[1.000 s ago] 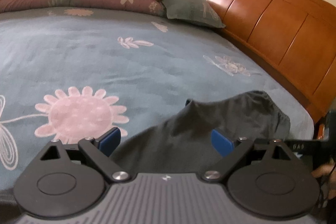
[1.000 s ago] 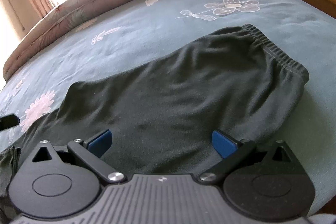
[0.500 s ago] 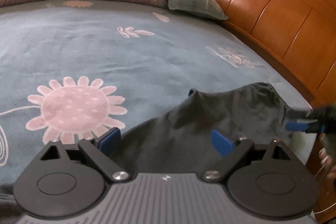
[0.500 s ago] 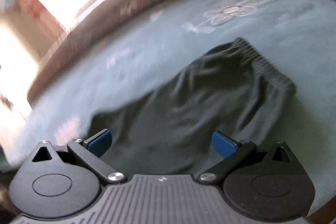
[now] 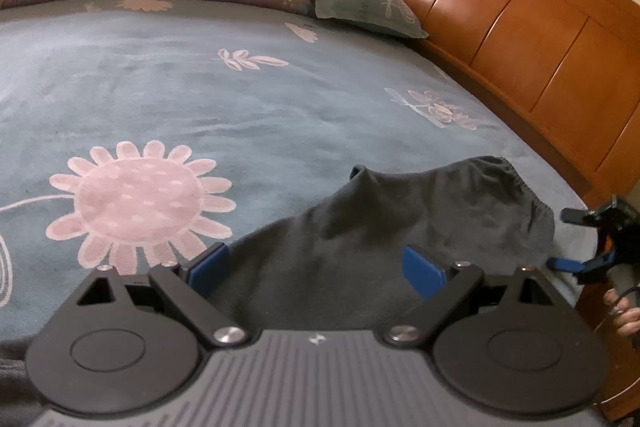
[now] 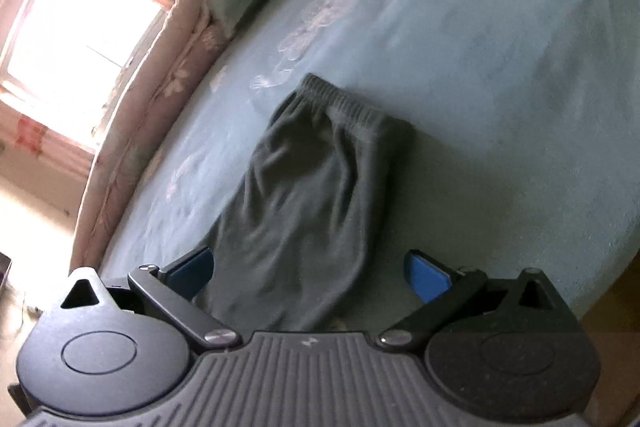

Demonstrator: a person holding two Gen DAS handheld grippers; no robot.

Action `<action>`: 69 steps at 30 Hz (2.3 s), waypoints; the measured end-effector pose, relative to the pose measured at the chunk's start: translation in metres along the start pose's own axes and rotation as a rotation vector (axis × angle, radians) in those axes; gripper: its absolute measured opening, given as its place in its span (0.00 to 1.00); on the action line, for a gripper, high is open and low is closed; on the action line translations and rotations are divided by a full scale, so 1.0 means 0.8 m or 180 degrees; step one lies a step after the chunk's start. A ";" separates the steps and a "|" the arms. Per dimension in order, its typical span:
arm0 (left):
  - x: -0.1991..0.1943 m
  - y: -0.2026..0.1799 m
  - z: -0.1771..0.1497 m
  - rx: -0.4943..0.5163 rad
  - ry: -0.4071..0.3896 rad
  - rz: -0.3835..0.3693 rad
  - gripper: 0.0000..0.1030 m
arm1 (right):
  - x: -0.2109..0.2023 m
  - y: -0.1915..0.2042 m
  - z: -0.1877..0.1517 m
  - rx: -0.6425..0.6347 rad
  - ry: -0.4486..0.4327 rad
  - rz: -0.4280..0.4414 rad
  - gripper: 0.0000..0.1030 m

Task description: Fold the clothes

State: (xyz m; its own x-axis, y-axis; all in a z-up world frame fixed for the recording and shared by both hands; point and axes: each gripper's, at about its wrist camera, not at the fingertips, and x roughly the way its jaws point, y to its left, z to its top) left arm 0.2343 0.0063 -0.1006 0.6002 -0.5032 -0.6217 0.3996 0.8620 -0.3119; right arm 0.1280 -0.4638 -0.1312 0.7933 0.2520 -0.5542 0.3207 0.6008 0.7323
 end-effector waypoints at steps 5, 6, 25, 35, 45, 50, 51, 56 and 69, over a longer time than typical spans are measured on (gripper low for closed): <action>0.002 0.001 -0.001 -0.0001 0.0023 0.0017 0.90 | 0.013 -0.013 0.016 0.0253 -0.0053 0.0155 1.00; 0.002 0.001 -0.001 -0.0003 0.0025 0.0015 0.90 | 0.016 -0.013 0.020 0.0266 -0.0065 0.0176 1.00; 0.009 0.000 -0.002 0.0020 0.0065 0.0008 0.90 | 0.021 0.006 0.046 0.0115 -0.0214 0.0255 1.00; 0.010 -0.004 -0.004 0.0060 0.0095 0.0003 0.90 | 0.049 0.016 0.056 -0.0132 -0.0085 0.0124 1.00; 0.012 -0.004 -0.003 0.0060 0.0103 0.0004 0.90 | 0.043 0.001 0.074 -0.0044 -0.0383 0.0230 1.00; 0.011 -0.001 -0.001 0.0022 0.0083 0.0024 0.90 | 0.013 0.024 0.072 -0.0476 -0.0693 -0.0511 1.00; 0.011 -0.001 -0.002 0.0023 0.0080 0.0026 0.90 | 0.008 0.032 0.070 -0.0605 -0.0750 -0.0554 1.00; 0.009 -0.004 -0.001 0.0072 0.0054 0.0041 0.90 | 0.035 0.097 0.054 -0.1278 -0.0400 -0.0400 1.00; 0.008 0.001 0.004 0.0071 0.0070 0.0077 0.90 | 0.216 0.150 0.005 -0.2547 0.0157 -0.1225 1.00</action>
State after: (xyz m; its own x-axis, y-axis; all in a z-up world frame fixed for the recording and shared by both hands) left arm 0.2410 0.0034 -0.1026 0.5945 -0.4807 -0.6446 0.4008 0.8721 -0.2807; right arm 0.3060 -0.3509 -0.1375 0.6760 -0.0553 -0.7348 0.0881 0.9961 0.0060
